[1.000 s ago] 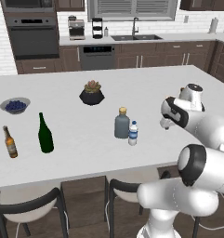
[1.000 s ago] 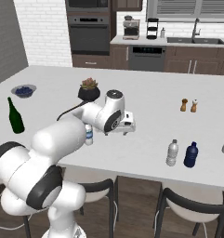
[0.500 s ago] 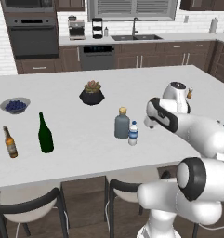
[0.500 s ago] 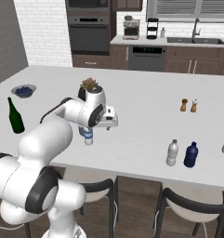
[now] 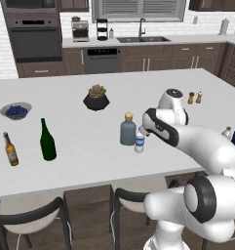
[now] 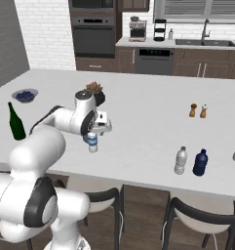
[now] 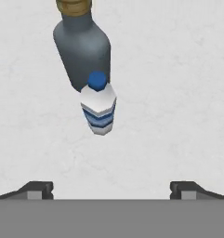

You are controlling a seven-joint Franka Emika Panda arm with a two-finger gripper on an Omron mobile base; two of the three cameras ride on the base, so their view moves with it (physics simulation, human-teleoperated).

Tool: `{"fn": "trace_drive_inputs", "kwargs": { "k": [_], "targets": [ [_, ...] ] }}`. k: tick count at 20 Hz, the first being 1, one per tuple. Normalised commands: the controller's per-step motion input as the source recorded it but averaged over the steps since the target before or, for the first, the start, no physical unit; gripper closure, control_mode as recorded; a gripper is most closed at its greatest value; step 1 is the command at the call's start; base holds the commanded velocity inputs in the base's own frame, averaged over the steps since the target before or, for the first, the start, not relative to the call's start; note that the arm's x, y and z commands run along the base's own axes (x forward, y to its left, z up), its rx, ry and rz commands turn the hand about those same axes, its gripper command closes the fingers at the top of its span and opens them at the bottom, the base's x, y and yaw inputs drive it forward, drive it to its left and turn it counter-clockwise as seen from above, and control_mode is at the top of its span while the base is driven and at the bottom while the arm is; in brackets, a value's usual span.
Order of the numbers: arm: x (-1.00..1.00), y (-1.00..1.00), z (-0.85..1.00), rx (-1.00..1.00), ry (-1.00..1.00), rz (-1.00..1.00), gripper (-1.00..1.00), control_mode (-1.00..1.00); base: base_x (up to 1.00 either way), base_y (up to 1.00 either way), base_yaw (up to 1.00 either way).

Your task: Move the plastic bottles in the middle to the plastics group, and the glass bottles in the middle to the glass group.

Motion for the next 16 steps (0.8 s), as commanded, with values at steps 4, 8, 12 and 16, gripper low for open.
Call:
{"fn": "trace_drive_inputs", "kwargs": {
  "k": [4,8,12,16],
  "targets": [
    [0.18,0.24,0.00,0.00,-0.09,0.00,-1.00,-1.00,0.00,0.00,0.00],
    [0.43,0.14,0.00,0.00,-0.06,0.00,-1.00,-1.00,0.00,0.00,0.00],
    [0.37,0.09,0.00,0.00,-0.04,0.00,-1.00,-1.00,0.00,0.00,0.00],
    [0.17,0.08,-0.01,0.00,-0.01,0.00,-1.00,-1.00,0.00,0.00,0.00]
  ]
}}
